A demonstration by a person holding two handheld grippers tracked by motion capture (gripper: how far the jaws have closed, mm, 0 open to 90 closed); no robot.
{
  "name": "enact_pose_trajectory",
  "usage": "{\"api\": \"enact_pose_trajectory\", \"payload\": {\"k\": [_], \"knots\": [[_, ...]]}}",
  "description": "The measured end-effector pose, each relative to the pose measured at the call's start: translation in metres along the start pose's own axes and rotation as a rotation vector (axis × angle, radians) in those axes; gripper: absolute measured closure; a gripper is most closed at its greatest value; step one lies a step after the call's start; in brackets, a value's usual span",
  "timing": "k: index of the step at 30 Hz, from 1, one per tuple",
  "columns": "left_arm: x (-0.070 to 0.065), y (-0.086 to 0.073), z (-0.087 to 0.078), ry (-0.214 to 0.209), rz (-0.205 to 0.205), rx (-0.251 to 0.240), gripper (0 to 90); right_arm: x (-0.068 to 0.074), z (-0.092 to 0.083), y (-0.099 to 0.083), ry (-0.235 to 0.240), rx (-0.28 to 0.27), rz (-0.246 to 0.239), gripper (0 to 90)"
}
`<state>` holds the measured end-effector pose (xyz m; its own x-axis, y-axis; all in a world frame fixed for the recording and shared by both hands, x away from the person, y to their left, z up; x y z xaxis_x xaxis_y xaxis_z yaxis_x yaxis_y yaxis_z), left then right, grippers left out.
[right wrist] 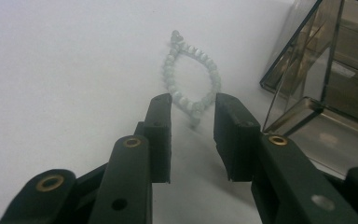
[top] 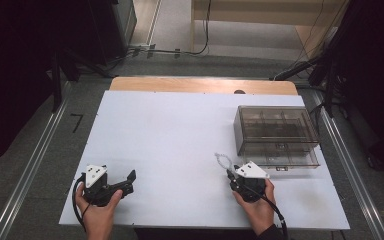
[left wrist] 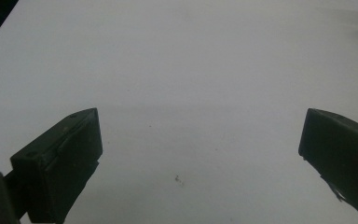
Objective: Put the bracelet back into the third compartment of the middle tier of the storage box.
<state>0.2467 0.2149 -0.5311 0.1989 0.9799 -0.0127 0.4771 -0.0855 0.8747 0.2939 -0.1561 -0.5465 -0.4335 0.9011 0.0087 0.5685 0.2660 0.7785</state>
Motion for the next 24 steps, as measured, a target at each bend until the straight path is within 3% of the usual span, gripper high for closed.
{"api": "enact_pose_trajectory", "payload": {"k": [24], "knots": [[0.000,0.000,0.001,-0.001,0.001,0.003,0.0,0.000,0.015,0.003,-0.002,0.026,0.005,74.1]]}}
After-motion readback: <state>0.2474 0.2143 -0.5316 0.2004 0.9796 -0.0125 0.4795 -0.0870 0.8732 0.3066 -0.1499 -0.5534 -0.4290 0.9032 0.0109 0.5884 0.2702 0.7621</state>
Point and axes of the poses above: each handheld gripper's, and its own axes: z roughly forward along the jaws, y roughly out of its top, x roughly to its left, the point moved 6 cm from there along z, roughly forward along the jaws, and after that the axes turned 10 degrees about z, right-handed, at the moved point
